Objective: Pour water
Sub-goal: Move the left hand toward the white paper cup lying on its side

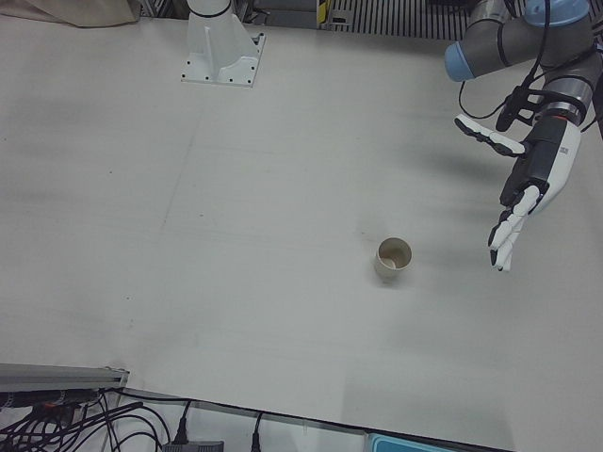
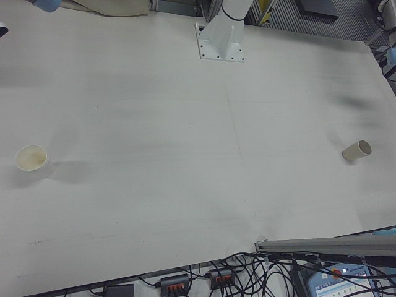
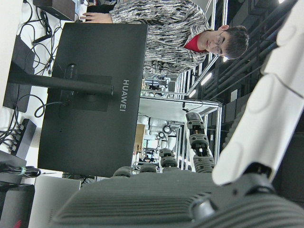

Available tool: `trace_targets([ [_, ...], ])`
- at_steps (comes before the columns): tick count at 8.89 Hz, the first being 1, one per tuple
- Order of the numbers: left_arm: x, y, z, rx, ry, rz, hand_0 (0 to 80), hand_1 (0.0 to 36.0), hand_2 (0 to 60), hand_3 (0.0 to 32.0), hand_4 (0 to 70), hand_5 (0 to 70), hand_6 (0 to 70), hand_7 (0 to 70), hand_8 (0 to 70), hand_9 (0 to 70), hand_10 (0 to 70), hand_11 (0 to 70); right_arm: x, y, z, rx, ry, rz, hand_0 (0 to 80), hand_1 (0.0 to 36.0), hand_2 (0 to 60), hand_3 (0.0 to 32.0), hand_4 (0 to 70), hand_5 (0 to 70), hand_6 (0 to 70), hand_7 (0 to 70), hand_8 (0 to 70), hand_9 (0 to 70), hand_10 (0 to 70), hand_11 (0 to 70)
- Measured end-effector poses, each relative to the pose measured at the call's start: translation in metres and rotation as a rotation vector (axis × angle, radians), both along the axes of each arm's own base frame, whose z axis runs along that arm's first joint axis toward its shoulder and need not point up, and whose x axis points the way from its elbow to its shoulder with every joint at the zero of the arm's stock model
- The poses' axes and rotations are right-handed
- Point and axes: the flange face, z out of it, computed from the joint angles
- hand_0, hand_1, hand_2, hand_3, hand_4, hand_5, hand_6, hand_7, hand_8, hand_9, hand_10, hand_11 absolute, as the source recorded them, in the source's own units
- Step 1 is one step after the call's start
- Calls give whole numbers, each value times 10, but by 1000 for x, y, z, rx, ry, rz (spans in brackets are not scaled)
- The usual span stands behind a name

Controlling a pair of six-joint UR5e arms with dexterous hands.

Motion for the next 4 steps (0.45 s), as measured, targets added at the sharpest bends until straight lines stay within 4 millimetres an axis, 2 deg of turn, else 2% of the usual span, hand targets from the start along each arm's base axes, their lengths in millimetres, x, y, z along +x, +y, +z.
trace_targets([
  [2, 2, 0, 3, -4, -5, 3, 600, 82, 0, 0, 137, 15, 16, 49, 0, 0, 0, 9, -1, 0, 6, -12, 2, -2, 520, 74, 0, 0, 200, 69, 70, 80, 4, 2, 0, 0],
  [3, 10, 0, 6, -3, -22, 16, 588, 75, 0, 4, 127, 6, 8, 44, 0, 0, 0, 10, -3, 0, 10, -18, 4, -6, 517, 74, 0, 0, 199, 72, 72, 89, 4, 3, 0, 0],
  [4, 31, -2, 14, 12, -58, 47, 599, 91, 0, 20, 117, 1, 5, 41, 0, 0, 0, 14, -4, 1, 14, -26, 12, -10, 519, 73, 0, 0, 210, 111, 126, 171, 33, 45, 0, 0],
])
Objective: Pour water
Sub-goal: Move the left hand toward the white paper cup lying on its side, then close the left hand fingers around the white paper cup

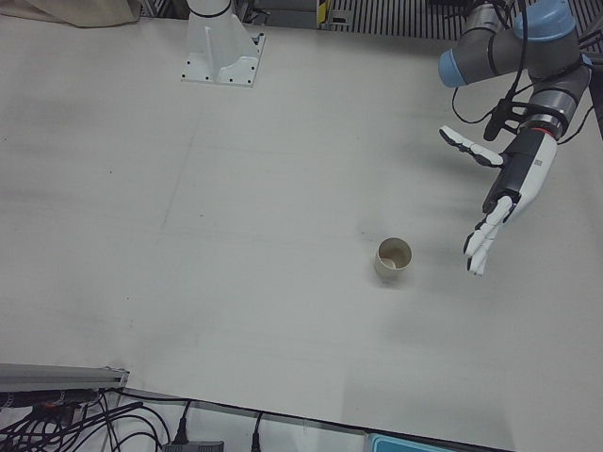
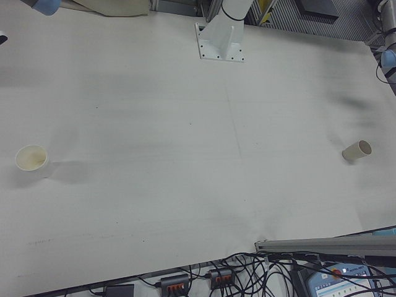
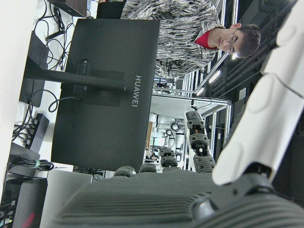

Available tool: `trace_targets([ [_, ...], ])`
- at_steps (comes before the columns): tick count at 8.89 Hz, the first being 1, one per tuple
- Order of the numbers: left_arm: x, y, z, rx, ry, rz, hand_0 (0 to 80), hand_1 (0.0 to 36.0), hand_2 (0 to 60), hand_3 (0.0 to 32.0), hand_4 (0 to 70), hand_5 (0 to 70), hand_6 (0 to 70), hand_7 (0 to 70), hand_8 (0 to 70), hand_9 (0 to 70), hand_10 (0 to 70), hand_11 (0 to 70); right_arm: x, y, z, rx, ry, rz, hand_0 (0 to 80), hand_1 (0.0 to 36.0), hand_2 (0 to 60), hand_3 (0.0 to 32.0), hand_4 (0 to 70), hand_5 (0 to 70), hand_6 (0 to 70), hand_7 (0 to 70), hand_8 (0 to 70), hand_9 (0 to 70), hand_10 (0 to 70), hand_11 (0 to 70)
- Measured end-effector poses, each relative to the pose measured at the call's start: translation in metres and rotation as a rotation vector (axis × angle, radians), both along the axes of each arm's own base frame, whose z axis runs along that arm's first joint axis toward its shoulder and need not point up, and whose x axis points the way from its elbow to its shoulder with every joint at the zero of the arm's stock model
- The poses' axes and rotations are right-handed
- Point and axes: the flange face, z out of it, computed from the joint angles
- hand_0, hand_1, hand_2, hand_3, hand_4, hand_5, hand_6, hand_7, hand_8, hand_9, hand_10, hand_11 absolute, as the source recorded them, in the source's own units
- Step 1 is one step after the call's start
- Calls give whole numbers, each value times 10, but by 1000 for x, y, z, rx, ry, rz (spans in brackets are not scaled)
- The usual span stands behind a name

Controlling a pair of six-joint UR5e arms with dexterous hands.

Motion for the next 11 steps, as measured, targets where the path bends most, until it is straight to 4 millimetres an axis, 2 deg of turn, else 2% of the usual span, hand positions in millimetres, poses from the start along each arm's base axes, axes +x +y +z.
trace_targets([
  [1, 37, -1, 19, 20, -43, 46, 621, 121, 0, 36, 101, 0, 0, 38, 0, 0, 0, 12, -2, 2, 10, -17, 10, -4, 518, 73, 0, 0, 203, 118, 131, 177, 37, 50, 0, 2],
  [3, 104, 5, 82, 23, -90, 59, 661, 174, 0, 50, 90, 0, 0, 41, 0, 0, 5, 37, -8, 5, 25, -47, 19, -20, 521, 76, 0, 0, 258, 174, 180, 240, 58, 78, 7, 22],
  [4, 125, 7, 112, 3, -104, 51, 692, 188, 0, 42, 91, 0, 0, 41, 0, 0, 7, 40, -12, 5, 29, -54, 21, -30, 524, 78, 0, 0, 269, 180, 185, 246, 59, 79, 6, 20],
  [5, 139, 5, 131, -13, -116, 46, 666, 179, 0, 28, 95, 0, 0, 39, 0, 0, 7, 39, -16, 4, 30, -56, 22, -37, 524, 79, 0, 0, 276, 184, 187, 247, 59, 79, 3, 16],
  [6, 147, 2, 141, -24, -123, 45, 652, 175, 0, 26, 92, 0, 0, 35, 0, 0, 4, 35, -18, 3, 31, -58, 22, -43, 525, 79, 0, 0, 284, 185, 188, 248, 58, 76, 0, 8],
  [8, 158, -6, 146, -32, -129, 47, 666, 179, 0, 12, 108, 0, 2, 39, 0, 0, 4, 35, -20, 3, 32, -59, 23, -47, 523, 77, 0, 0, 274, 176, 177, 236, 49, 65, 0, 0],
  [10, 174, -25, 136, -22, -150, 45, 788, 217, 0, 0, 118, 5, 5, 40, 0, 0, 7, 42, -20, 4, 32, -61, 23, -48, 523, 77, 0, 0, 264, 168, 162, 220, 41, 53, 0, 0],
  [11, 183, -32, 130, -8, -168, 48, 800, 234, 0, 0, 130, 17, 12, 43, 0, 0, 6, 43, -20, 4, 32, -60, 23, -48, 526, 78, 0, 0, 261, 167, 157, 212, 36, 47, 0, 0],
])
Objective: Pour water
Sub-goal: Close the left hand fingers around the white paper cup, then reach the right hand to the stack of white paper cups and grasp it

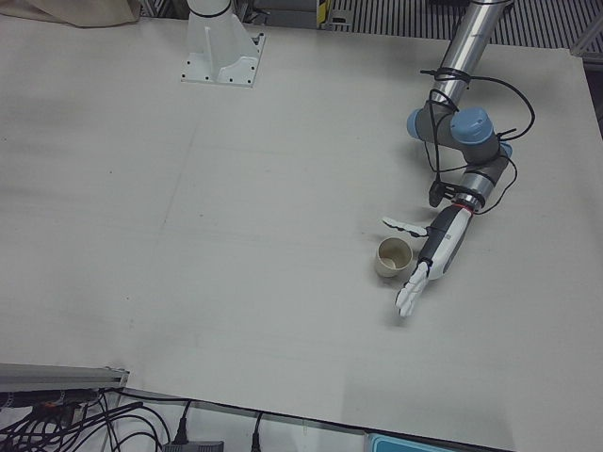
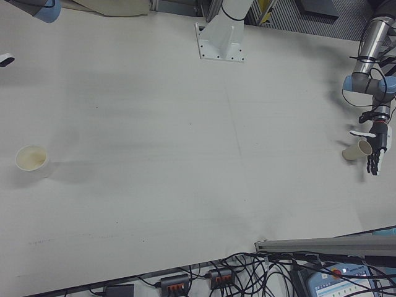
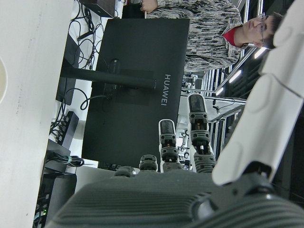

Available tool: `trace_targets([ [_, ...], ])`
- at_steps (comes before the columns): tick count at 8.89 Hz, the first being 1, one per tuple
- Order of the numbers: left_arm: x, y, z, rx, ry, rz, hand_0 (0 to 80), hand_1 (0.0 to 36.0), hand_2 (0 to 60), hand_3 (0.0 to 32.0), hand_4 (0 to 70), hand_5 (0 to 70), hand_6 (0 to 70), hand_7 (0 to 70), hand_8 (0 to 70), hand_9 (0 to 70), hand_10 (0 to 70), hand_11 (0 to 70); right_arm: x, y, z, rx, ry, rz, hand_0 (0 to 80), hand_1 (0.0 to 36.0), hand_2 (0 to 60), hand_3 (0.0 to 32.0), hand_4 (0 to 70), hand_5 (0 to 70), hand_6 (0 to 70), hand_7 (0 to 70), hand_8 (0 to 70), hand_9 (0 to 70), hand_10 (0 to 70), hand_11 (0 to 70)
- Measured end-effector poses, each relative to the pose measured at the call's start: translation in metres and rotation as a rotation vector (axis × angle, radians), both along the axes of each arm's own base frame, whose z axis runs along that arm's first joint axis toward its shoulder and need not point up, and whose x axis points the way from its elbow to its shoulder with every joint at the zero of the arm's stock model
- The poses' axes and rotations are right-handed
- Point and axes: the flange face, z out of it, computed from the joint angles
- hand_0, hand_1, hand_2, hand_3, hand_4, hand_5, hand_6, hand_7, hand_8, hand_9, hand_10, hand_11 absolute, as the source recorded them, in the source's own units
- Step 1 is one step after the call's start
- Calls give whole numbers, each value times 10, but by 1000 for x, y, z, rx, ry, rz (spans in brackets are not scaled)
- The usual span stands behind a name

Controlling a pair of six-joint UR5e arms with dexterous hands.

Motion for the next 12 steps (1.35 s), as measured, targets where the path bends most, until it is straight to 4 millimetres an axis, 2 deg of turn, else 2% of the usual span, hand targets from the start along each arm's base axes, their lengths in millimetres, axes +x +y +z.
trace_targets([
  [1, 11, -1, -3, 8, -12, 13, 800, 247, 0, 0, 136, 25, 14, 45, 0, 0, 8, 46, 0, 0, 0, 0, 0, 1, 524, 78, 0, 0, 257, 167, 154, 211, 33, 43, 0, 0],
  [3, 23, 1, -2, 8, -22, 33, 800, 250, 0, 0, 158, 42, 23, 49, 0, 0, 11, 50, 1, 1, 0, 1, 0, 2, 523, 78, 0, 0, 248, 161, 142, 196, 24, 31, 0, 0],
  [4, 26, 1, -3, 9, -20, 38, 800, 258, 0, 0, 284, 147, 36, 55, 1, 0, 21, 63, 1, 1, 0, 2, 0, 2, 524, 77, 0, 0, 244, 161, 135, 190, 20, 27, 0, 0],
  [5, 26, 1, -4, 12, -12, 35, 800, 250, 0, 0, 534, 636, 54, 72, 7, 0, 35, 78, 2, 1, 0, 0, 0, 3, 524, 79, 0, 0, 238, 159, 125, 177, 15, 21, 0, 0],
  [6, 26, 0, -6, 13, -3, 31, 800, 239, 0, 0, 700, 700, 91, 113, 25, 21, 50, 91, 2, 3, 1, 0, 0, 4, 524, 79, 0, 0, 237, 159, 123, 175, 14, 21, 0, 0],
  [7, 27, -1, -7, 8, 4, 27, 800, 188, 0, 0, 700, 700, 126, 148, 49, 50, 63, 101, 3, 4, 2, -3, 0, 4, 525, 80, 0, 0, 231, 150, 103, 153, 10, 16, 0, 0],
  [8, 27, -2, -7, -1, 6, 24, 800, 172, 0, 0, 700, 700, 150, 160, 63, 65, 66, 102, 3, 5, 3, -4, 0, 5, 525, 80, 0, 0, 231, 150, 103, 153, 10, 16, 0, 0],
  [9, 27, -3, -8, -8, 9, 21, 800, 192, 0, 0, 700, 700, 172, 173, 75, 79, 72, 113, 3, 5, 3, -5, 1, 5, 526, 82, 0, 0, 238, 150, 99, 149, 9, 15, 0, 0],
  [10, 28, -5, -10, -19, 16, 21, 800, 357, 314, 0, 700, 700, 197, 199, 95, 99, 86, 151, 3, 6, 4, -7, 1, 5, 530, 89, 0, 0, 234, 134, 101, 145, 10, 15, 0, 0],
  [11, 30, -7, -14, -41, 35, 25, 800, 360, 600, 0, 700, 700, 198, 206, 98, 103, 91, 161, 3, 4, 3, -2, 1, 5, 546, 118, 0, 0, 231, 122, 109, 146, 11, 15, 0, 0],
  [12, 34, -12, -18, -64, 64, 30, 800, 360, 600, 0, 700, 700, 201, 211, 97, 102, 90, 161, -6, -1, 8, 8, 9, -15, 573, 157, 0, 0, 241, 115, 114, 136, 12, 13, 0, 0],
])
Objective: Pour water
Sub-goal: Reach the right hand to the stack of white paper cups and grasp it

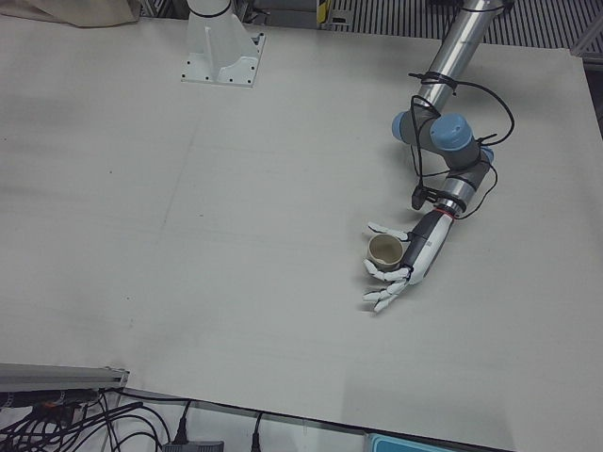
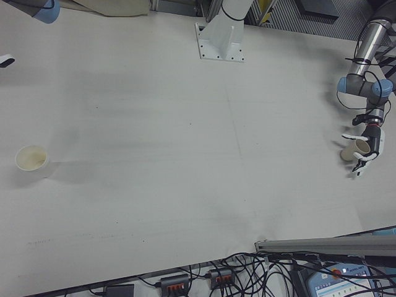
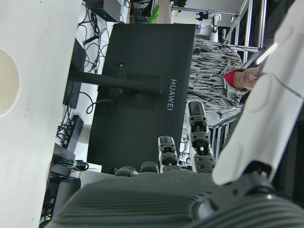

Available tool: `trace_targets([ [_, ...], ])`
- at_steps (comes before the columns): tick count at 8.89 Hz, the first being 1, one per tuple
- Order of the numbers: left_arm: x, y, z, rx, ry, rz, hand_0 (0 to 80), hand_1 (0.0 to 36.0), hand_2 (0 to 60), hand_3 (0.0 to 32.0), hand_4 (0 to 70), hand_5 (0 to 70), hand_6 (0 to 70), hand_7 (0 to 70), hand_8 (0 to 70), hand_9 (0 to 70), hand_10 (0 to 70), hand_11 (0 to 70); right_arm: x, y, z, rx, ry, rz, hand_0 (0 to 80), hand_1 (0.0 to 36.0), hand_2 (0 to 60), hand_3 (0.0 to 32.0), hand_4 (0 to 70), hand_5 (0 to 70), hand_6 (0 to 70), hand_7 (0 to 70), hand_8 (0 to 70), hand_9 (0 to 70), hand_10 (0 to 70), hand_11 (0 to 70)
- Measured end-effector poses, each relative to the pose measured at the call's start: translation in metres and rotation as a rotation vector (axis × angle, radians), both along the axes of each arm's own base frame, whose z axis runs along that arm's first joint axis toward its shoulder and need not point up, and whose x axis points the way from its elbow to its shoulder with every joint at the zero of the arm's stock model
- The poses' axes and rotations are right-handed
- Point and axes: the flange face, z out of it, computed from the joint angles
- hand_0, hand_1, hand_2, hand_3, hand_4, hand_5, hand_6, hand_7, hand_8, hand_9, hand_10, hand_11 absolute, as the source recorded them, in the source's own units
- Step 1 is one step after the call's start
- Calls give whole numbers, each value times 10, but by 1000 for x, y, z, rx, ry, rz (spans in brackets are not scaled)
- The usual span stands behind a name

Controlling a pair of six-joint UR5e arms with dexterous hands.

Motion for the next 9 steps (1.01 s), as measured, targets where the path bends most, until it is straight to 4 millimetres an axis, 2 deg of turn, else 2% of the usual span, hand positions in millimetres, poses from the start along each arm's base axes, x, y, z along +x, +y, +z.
trace_targets([
  [1, 3, -4, -5, -23, 29, 5, 800, 360, 600, 0, 700, 700, 197, 211, 94, 100, 87, 157, -16, -7, 22, 2, 20, -33, 597, 184, 0, 0, 225, 100, 101, 113, 10, 8, 0, 0],
  [3, 8, -9, -18, -57, 62, 13, 800, 360, 600, 0, 700, 700, 196, 210, 93, 97, 83, 151, -42, -29, 102, -10, 67, -77, 620, 204, 0, 0, 200, 85, 81, 84, 6, 2, 0, 0],
  [4, 9, -11, -26, -64, 67, 15, 800, 360, 600, 0, 700, 700, 193, 207, 91, 95, 82, 149, -49, -35, 141, -16, 77, -86, 616, 198, 0, 0, 183, 78, 69, 72, 3, 0, 0, 0],
  [5, 11, -13, -31, -67, 68, 15, 800, 360, 600, 0, 700, 700, 190, 205, 91, 94, 80, 147, -52, -34, 172, -22, 82, -92, 612, 191, 0, 0, 179, 82, 72, 75, 4, 1, 0, 0],
  [6, 12, -15, -35, -68, 69, 16, 800, 360, 600, 0, 700, 700, 187, 204, 89, 93, 80, 147, -55, -33, 190, -25, 84, -96, 617, 198, 0, 0, 157, 83, 60, 66, 2, 0, 0, 0],
  [7, 13, -16, -37, -69, 71, 16, 800, 360, 600, 0, 700, 700, 184, 202, 89, 93, 80, 146, -58, -37, 195, -20, 92, -101, 623, 203, 0, 0, 155, 84, 56, 58, 1, 0, 0, 0],
  [9, 14, -16, -39, -68, 73, 16, 800, 360, 600, 0, 700, 700, 181, 198, 90, 93, 81, 148, -70, -52, 190, 2, 127, -114, 632, 210, 0, 0, 177, 96, 65, 68, 3, 0, 0, 0],
])
